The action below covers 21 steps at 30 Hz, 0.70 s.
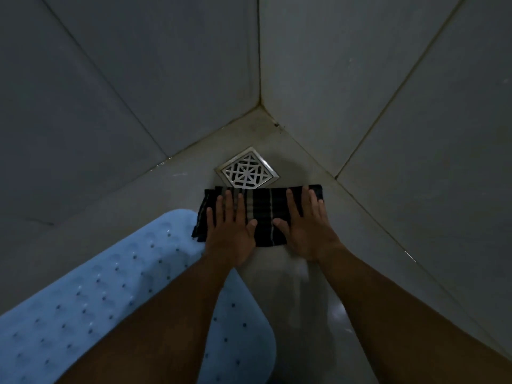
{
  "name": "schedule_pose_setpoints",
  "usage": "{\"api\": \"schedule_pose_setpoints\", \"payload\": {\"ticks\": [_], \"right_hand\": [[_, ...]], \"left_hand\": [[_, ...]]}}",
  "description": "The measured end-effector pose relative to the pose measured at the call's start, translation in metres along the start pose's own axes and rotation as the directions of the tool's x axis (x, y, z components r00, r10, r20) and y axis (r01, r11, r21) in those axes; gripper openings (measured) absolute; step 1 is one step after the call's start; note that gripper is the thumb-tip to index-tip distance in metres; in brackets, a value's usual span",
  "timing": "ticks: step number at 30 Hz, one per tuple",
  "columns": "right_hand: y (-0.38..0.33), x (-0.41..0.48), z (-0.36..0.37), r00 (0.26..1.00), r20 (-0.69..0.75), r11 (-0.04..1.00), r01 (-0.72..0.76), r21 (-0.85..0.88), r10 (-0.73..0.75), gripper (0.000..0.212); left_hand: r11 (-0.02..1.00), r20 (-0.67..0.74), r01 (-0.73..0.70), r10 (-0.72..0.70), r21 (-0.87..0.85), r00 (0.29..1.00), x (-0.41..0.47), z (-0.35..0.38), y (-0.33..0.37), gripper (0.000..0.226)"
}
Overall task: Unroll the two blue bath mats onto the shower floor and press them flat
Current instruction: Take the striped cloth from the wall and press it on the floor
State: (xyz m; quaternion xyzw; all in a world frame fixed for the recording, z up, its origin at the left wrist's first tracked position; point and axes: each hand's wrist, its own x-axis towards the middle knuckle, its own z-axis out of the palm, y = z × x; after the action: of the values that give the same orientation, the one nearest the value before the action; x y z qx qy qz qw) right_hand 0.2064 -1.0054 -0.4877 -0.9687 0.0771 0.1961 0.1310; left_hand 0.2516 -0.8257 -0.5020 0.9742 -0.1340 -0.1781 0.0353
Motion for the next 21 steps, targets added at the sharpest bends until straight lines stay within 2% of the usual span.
{"api": "schedule_pose_setpoints", "payload": {"ticks": [8, 21], "right_hand": [[0.041, 0.002, -0.011, 0.974, 0.085, 0.974, 0.216, -0.066, -0.21, 0.073], [0.105, -0.048, -0.01, 0.924, 0.164, 0.909, 0.372, -0.187, -0.344, 0.071]], "left_hand": [[0.966, -0.013, 0.239, -0.241, -0.096, 0.97, -0.034, 0.016, 0.049, 0.069], [0.886, 0.044, 0.416, -0.416, -0.204, 0.908, -0.114, 0.043, 0.141, 0.068]]}}
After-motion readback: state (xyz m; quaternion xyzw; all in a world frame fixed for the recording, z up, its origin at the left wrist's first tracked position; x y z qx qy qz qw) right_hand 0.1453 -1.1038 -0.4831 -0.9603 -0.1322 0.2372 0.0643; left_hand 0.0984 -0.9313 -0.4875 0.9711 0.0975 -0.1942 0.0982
